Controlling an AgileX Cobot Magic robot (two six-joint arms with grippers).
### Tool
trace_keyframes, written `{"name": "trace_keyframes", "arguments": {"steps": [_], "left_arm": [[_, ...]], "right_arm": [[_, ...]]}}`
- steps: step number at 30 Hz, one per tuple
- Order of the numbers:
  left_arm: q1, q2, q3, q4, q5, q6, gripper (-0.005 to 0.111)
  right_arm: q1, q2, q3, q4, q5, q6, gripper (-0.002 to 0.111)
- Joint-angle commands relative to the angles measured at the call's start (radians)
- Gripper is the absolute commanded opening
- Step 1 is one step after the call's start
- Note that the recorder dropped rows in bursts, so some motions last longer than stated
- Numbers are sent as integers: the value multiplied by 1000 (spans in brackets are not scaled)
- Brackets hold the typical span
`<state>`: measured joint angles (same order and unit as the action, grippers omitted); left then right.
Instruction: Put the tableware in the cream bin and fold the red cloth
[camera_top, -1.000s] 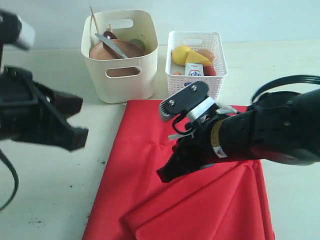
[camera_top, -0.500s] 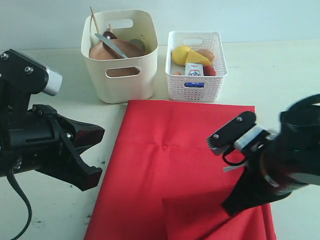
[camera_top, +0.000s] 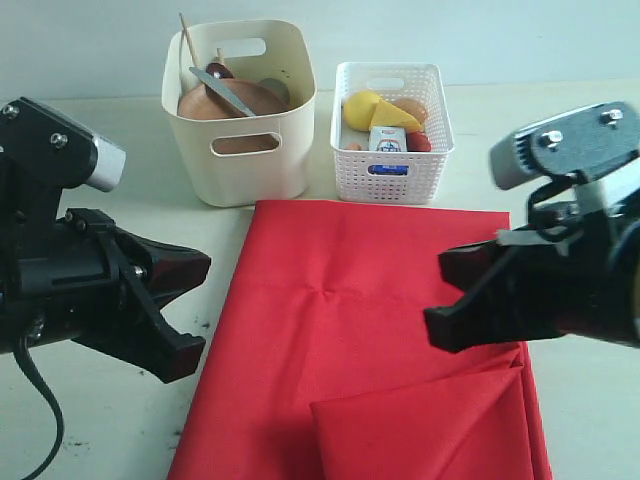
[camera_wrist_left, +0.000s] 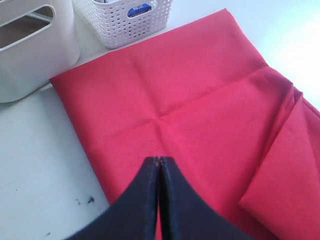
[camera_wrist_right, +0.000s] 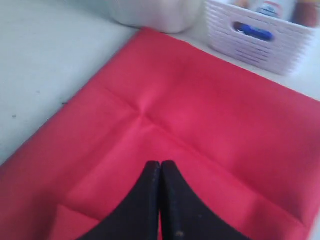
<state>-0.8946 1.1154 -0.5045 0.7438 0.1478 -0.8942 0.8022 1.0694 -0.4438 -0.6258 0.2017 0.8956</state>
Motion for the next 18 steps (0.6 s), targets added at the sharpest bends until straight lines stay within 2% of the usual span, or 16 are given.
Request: {"name": "trace_keyframes", "arguments": {"steps": [1, 6, 9, 13, 18], "left_arm": [[0, 2, 4, 5, -11, -6, 3], [0, 2, 4, 5, -4, -6, 3], [0, 2, 4, 5, 12, -6, 3], [0, 2, 4, 5, 37, -6, 3], [0, 2, 4, 5, 46, -6, 3]], "right_arm": [[0, 273, -31, 0, -169, -22, 0], [0, 567, -138, -8, -188, -40, 0], [0, 661, -193, -8, -100, -59, 0], [2, 671, -185, 47, 108, -93, 0], [54, 541, -65, 165, 211, -198, 0]]}}
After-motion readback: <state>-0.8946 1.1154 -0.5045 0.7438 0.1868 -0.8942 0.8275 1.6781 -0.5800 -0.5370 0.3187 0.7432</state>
